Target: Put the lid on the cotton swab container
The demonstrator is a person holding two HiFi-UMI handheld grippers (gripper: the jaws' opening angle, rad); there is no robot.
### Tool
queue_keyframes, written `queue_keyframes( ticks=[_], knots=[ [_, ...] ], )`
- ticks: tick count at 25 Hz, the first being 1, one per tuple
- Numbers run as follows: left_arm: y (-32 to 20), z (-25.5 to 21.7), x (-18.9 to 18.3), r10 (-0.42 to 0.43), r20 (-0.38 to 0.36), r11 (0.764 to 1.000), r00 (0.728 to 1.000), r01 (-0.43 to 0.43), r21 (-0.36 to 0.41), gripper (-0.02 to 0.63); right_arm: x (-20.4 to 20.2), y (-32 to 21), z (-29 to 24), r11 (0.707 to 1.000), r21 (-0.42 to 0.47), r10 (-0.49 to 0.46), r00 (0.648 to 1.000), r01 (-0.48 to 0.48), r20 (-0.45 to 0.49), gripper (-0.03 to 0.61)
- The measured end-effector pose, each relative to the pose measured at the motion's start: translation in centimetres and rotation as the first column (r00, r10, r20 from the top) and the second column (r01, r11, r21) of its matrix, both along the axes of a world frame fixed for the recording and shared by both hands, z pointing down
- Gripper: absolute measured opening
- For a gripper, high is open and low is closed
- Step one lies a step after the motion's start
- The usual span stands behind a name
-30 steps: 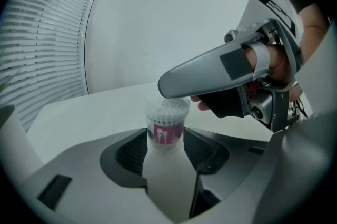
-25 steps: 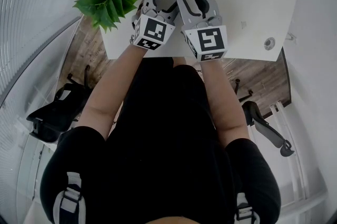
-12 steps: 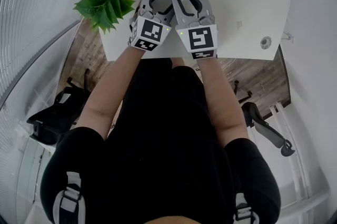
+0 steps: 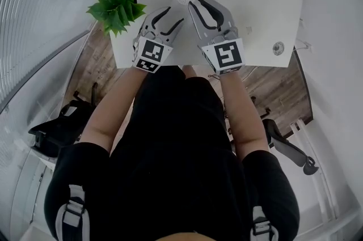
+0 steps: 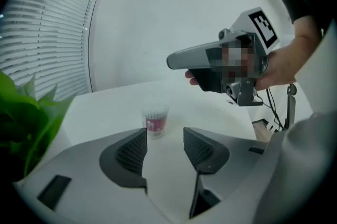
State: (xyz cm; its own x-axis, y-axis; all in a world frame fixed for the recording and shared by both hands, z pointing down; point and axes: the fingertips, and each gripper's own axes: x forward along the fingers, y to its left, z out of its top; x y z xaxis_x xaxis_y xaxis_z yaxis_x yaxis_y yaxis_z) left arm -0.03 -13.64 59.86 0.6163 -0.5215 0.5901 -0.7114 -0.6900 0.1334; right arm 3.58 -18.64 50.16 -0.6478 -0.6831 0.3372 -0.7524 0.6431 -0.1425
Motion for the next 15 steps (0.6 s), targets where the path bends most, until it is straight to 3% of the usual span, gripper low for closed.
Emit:
queue_keyframes(
  ticks=[6, 11, 15],
  knots=[
    [0.0, -8.1, -0.2, -0.041, -0.093, 0.994, 0.995, 0.05, 0.102, 0.198, 1.4, 1.9, -5.3, 0.996, 0.075, -0.048, 0.998, 0.045, 0.042, 0.086],
    [-0.2, -16.1, -0.5, -0.061, -0.167, 0.971, 0.984, 0.097, 0.217, 0.122, 1.8, 3.4, -10.5, 0.99, 0.125, -0.084, 0.991, 0.07, 0.105, 0.069],
    [0.3, -22.1, 0.0, -0.012, -0.212, 0.944, 0.977, 0.081, 0.32, 0.036, 1.7, 4.7, -15.3, 0.979, 0.18, -0.121, 0.98, 0.092, 0.16, 0.058]
  ],
)
